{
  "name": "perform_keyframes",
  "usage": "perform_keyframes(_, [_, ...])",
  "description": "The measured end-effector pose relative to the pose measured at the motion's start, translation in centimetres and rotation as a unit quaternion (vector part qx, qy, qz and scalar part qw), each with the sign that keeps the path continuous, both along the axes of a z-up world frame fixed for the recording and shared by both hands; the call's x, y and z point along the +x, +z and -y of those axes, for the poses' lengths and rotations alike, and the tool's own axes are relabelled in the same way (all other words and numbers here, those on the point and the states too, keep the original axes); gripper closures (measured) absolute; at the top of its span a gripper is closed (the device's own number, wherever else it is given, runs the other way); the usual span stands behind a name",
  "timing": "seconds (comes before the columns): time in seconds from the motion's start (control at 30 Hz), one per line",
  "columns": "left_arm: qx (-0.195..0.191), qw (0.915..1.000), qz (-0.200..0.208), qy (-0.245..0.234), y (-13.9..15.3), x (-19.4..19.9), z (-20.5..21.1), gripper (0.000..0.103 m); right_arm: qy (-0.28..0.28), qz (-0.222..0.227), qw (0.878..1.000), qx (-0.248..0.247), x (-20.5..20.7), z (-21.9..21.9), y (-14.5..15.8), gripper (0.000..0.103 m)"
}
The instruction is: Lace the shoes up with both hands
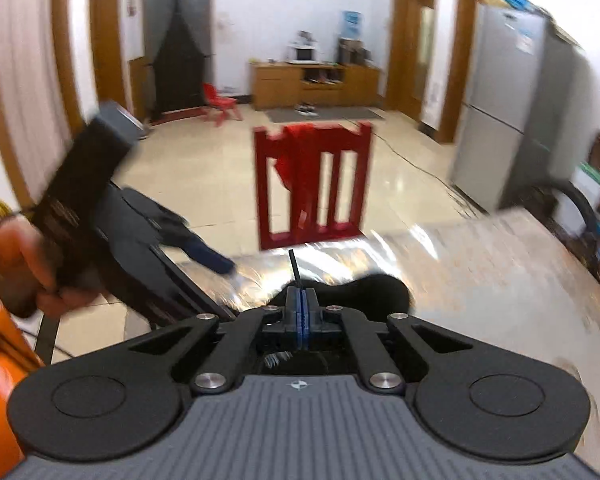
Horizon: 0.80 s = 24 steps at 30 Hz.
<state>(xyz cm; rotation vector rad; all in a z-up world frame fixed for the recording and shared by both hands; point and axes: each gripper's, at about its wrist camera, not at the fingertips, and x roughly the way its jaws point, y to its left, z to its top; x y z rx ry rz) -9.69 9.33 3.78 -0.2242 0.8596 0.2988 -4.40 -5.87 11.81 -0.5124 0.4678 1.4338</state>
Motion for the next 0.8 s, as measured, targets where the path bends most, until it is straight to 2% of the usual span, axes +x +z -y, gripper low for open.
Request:
perform_keyframes(0.13, [0.003, 0.9993, 0.01, 0.036, 0.8, -1.0, -0.4, 0.029, 0.025, 0.023, 0.999, -0.034, 0.1, -2.8, -2.3, 0.101])
perform_keyframes(0.27, [-0.016, 0.9979, 0.012, 0.062, 1.0, -1.7, -1.3, 0.029, 0.054, 0.078, 0.991, -0.094, 0.5, -3.1, -4.1, 0.102])
perform_keyframes(0.4, [-0.027, 0.9974, 0.009, 0.066, 1.1, -1.8, -1.6, 0.029, 0.073, 0.095, 0.986, -0.116, 1.4, -3.0, -3.7, 0.102])
perform_keyframes(0.8, [-0.007, 0.9989, -0.016, 0.045, 1.2, -1.1, -1.6, 0.024, 0.068, 0.089, 0.989, -0.091, 1.8, -2.6, -5.3, 0.102])
